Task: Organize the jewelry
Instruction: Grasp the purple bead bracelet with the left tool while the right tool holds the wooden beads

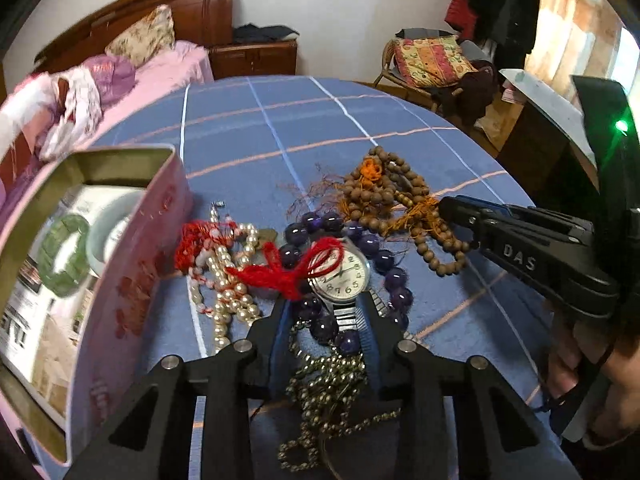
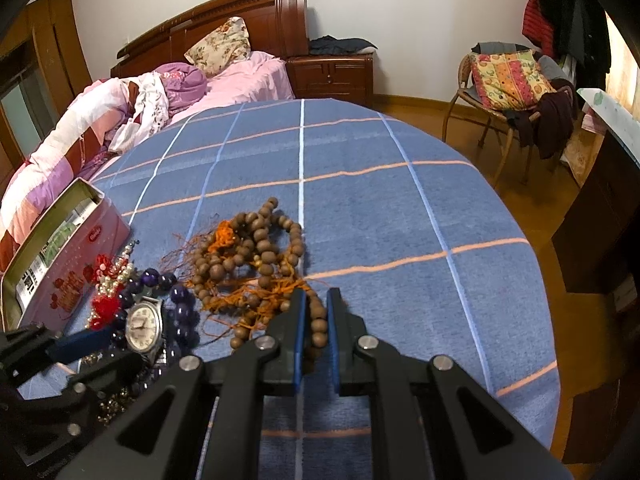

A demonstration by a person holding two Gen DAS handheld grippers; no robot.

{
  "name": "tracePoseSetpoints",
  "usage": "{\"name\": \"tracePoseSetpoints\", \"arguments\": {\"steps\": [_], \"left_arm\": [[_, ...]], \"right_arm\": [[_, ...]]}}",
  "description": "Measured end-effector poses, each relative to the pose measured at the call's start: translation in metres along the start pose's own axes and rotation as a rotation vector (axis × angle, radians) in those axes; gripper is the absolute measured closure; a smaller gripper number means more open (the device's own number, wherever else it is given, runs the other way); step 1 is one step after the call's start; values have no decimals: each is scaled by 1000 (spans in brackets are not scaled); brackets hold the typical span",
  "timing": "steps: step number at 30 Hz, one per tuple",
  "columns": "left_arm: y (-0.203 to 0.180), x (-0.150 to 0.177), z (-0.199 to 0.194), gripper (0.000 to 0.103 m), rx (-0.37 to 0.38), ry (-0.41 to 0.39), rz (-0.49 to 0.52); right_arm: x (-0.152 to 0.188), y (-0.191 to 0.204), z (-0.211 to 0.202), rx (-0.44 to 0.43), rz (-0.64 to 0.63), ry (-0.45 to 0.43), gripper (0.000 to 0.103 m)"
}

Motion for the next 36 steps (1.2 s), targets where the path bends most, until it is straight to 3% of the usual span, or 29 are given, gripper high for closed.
{"name": "tracePoseSetpoints", "arguments": {"steps": [5, 6, 7, 10, 21, 23, 25, 27, 36], "left_arm": [[-3, 0, -1, 70, 6, -2, 0], [-4, 1, -2, 74, 7, -4, 7], [-4, 1, -3, 85, -2, -7, 16], [-4, 1, -8, 89, -14, -17, 43], [-9, -18, -53, 89, -62, -177, 120], [-11, -22, -60, 89, -48, -202, 124], [-13, -26, -66, 89, -37, -227, 135], [-15, -30, -69, 90, -30, -240, 138], [-2, -52, -89, 89, -17, -312, 118]], "right_arm": [[0, -1, -1, -3, 4, -2, 88], [-1, -1, -1, -4, 4, -4, 88], [-1, -1, -1, -5, 5, -6, 88], [0, -1, -1, -7, 10, -8, 88], [0, 0, 3, 3, -3, 5, 88], [0, 1, 6, 13, -8, 24, 84], [-2, 2, 6, 5, -14, 26, 60], [-2, 3, 5, -1, -21, 25, 51], [-17, 13, -8, -19, -35, -27, 51]]}}
Point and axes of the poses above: each gripper's, at about its wrist camera, not at the fingertips, and z roughly the way its jaws point, y to its left, x to its underside, the point moved 5 cm from there along z, roughly the way its jaws point, and after that the axes turned 4 degrees about z, right-handed, at the moved point
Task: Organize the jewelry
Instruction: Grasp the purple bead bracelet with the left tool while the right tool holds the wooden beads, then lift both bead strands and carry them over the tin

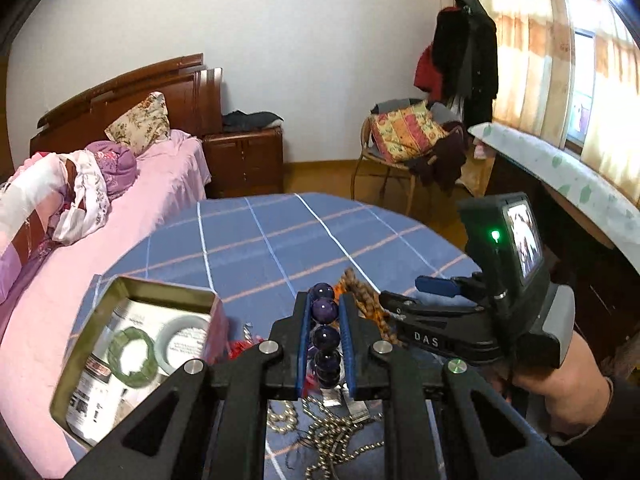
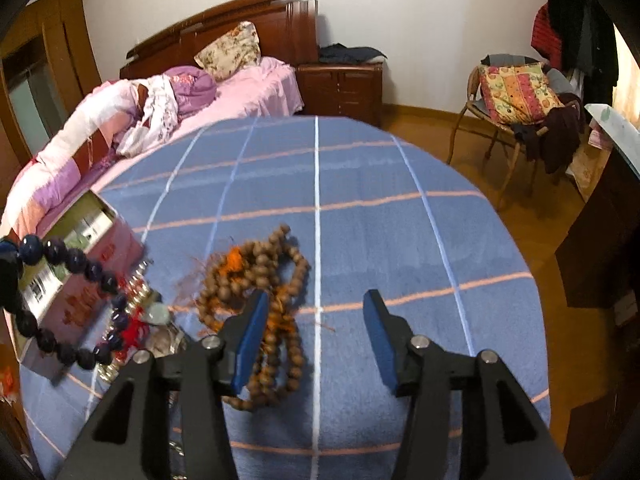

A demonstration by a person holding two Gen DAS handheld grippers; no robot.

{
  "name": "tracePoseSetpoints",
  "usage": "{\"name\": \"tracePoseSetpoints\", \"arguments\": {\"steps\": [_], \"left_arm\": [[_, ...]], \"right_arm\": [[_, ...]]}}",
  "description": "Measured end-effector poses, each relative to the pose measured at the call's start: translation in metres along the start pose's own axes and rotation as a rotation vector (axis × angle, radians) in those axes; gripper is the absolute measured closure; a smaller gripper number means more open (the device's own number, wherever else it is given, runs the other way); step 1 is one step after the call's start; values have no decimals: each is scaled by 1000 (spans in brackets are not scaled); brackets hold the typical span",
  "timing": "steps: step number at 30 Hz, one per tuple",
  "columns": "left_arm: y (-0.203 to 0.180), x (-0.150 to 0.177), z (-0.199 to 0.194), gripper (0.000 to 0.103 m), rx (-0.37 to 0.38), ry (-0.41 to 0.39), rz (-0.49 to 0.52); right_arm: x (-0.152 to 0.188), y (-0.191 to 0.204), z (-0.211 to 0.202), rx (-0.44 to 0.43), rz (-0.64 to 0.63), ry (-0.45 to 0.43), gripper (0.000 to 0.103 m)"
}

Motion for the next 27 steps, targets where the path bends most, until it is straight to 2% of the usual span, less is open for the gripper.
{"name": "tracePoseSetpoints", "arguments": {"steps": [6, 8, 9, 10, 13, 19, 27], "left_arm": [[16, -15, -6, 90, -35, -41, -8], [22, -14, -5, 90, -42, -41, -17], [26, -14, -5, 89, -47, -40, -22], [30, -13, -6, 89, -49, -39, -29], [45, -13, -10, 90, -65, -44, -58], [68, -19, -28, 89, -101, -80, -89], [101, -15, -46, 89, -159, -97, -121]], "right_arm": [[-1, 25, 21, 0, -71, 53, 51], [2, 27, 29, 9, -91, 82, 65], [5, 29, 35, 7, -101, 102, 85], [5, 28, 34, 2, -102, 103, 87], [1, 28, 26, -22, -99, 77, 87], [-23, 22, -9, -1, -79, -42, 87], [-52, 47, -46, -25, -120, -142, 87]]}}
Point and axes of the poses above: each gripper's, at about its wrist camera, not at the fingertips, and z roughly the way its jaws point, y to its left, x to its underside, the point moved 5 cm from there along z, roughly the way its jaws point, and after that the axes turned 4 degrees about z, right-handed, at the moved point
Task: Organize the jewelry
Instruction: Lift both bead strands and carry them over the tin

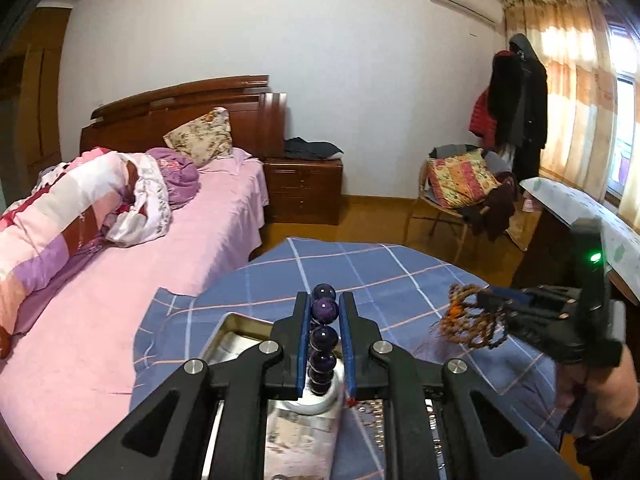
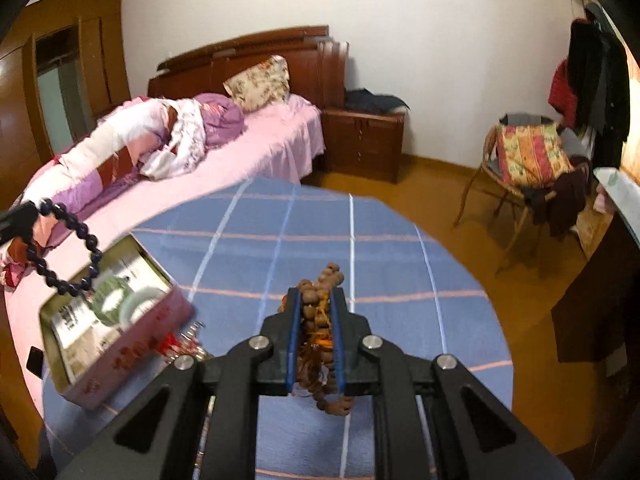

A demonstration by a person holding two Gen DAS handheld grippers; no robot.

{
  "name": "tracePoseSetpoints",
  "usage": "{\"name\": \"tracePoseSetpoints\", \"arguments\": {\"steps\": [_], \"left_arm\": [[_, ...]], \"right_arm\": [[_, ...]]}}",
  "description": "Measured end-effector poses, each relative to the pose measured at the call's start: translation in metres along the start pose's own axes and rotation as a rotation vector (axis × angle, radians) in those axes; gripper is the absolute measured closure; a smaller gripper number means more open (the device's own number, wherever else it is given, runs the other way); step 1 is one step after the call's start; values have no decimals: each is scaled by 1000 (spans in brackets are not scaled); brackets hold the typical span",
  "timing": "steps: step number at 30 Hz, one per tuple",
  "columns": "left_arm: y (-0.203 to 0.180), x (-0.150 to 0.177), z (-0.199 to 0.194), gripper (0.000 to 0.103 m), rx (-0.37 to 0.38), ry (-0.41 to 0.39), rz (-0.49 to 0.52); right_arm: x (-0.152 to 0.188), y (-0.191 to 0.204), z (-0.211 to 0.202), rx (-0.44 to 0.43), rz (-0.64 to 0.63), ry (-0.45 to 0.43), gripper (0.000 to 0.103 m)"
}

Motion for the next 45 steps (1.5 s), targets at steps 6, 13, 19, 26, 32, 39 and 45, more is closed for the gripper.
{"name": "tracePoseSetpoints", "arguments": {"steps": [6, 13, 19, 26, 32, 39, 45], "left_arm": [[22, 6, -4, 89, -42, 7, -17], [48, 24, -6, 89, -79, 35, -59], [64, 36, -4, 89, -98, 63, -92], [75, 48, 0, 89, -112, 90, -113], [80, 58, 5, 89, -122, 119, -128], [86, 69, 10, 89, -125, 147, -146], [88, 77, 14, 89, -124, 165, -151]], "right_arm": [[-17, 31, -12, -56, -37, -46, 87], [-24, 80, -13, -158, -86, -61, 87], [-19, 122, -5, -239, -134, -44, 87], [-8, 154, 6, -309, -156, -11, 87], [3, 169, 14, -334, -161, 17, 87], [17, 183, 25, -360, -159, 50, 87], [27, 189, 33, -362, -168, 75, 87]]}}
Point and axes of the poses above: each gripper's, at about its wrist camera, not at the fingertips, and z roughly the way its jaws point, y to its left, x to its underside, the point moved 5 cm from there along z, roughly the way its jaws point, and after that the axes turned 4 degrees about z, right-handed, at the moved point
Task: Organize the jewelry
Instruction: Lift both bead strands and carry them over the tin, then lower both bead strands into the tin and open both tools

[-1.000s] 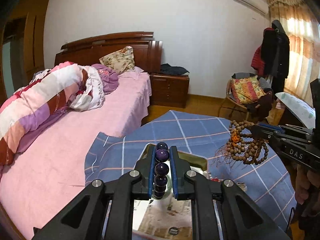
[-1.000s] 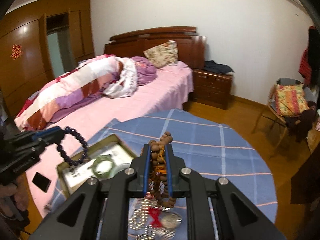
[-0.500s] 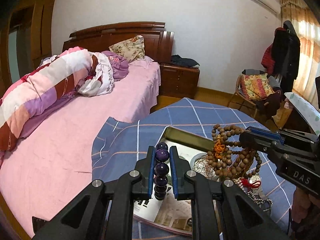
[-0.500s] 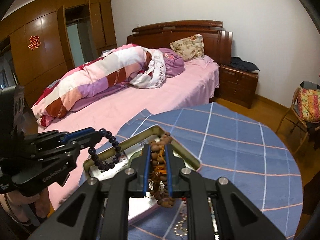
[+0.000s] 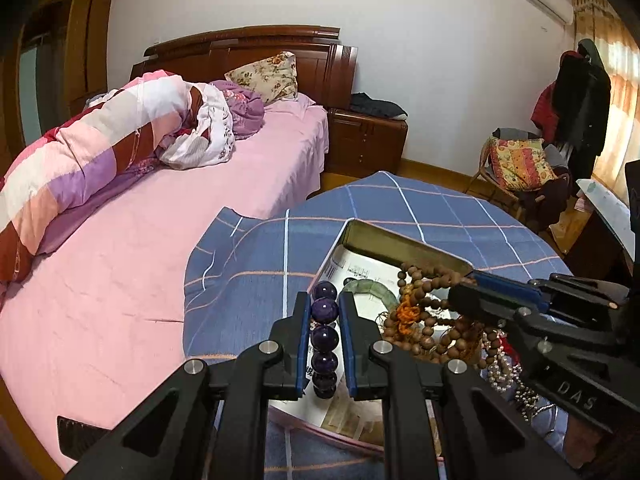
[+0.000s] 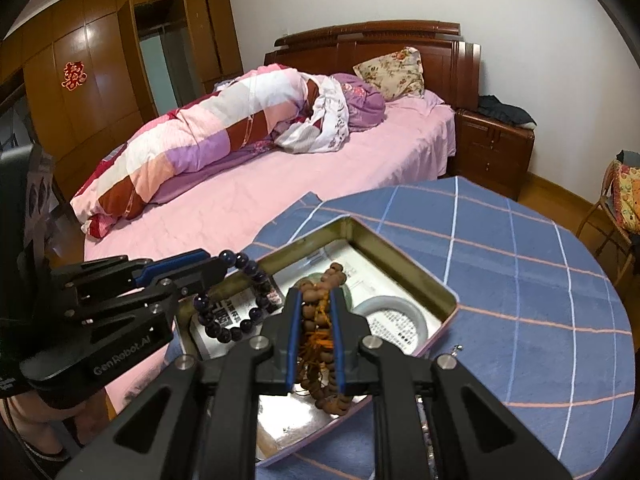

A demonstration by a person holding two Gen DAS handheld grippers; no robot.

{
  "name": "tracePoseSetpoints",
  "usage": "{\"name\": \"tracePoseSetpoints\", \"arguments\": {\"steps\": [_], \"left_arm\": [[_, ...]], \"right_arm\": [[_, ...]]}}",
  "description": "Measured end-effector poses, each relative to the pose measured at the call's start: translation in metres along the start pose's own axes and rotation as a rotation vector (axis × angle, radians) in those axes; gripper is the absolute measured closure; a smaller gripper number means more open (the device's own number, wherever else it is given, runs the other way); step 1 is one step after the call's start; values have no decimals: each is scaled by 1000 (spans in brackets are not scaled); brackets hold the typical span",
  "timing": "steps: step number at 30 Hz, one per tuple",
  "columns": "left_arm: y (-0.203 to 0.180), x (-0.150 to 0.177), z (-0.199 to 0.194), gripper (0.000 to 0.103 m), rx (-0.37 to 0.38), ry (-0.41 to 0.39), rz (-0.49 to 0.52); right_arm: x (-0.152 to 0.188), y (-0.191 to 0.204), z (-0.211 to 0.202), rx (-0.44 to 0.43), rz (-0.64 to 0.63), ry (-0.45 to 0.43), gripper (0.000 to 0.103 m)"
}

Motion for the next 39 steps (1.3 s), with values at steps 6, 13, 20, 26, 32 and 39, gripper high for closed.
{"name": "tracePoseSetpoints", "arguments": {"steps": [6, 13, 20, 26, 32, 39], "left_arm": [[1, 5, 6, 89, -5, 23, 5], [5, 15, 10, 89, -9, 45, 4], [5, 21, 12, 89, -6, 61, 5], [-2, 29, 12, 89, -15, 71, 22], [-1, 29, 6, 87, -63, 49, 50], [-5, 24, -8, 33, -79, -4, 46]], "right_arm": [[9, 3, 7, 2, -6, 25, 87], [16, 2, 12, 0, -5, 46, 87], [22, 3, 16, -1, -6, 60, 87], [30, 3, 15, -1, -7, 71, 87], [33, 5, 16, -7, -14, 78, 86], [36, -5, 7, 9, 18, 61, 63]]}}
Point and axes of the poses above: each gripper's, at about its wrist camera, not at the fingertips, and z roughly the way its jaws point, y to its left, x to its underside, the point moved 5 cm from there along z, roughly the way its jaws point, and after that the axes turned 4 degrees about z, right-handed, at the moved point
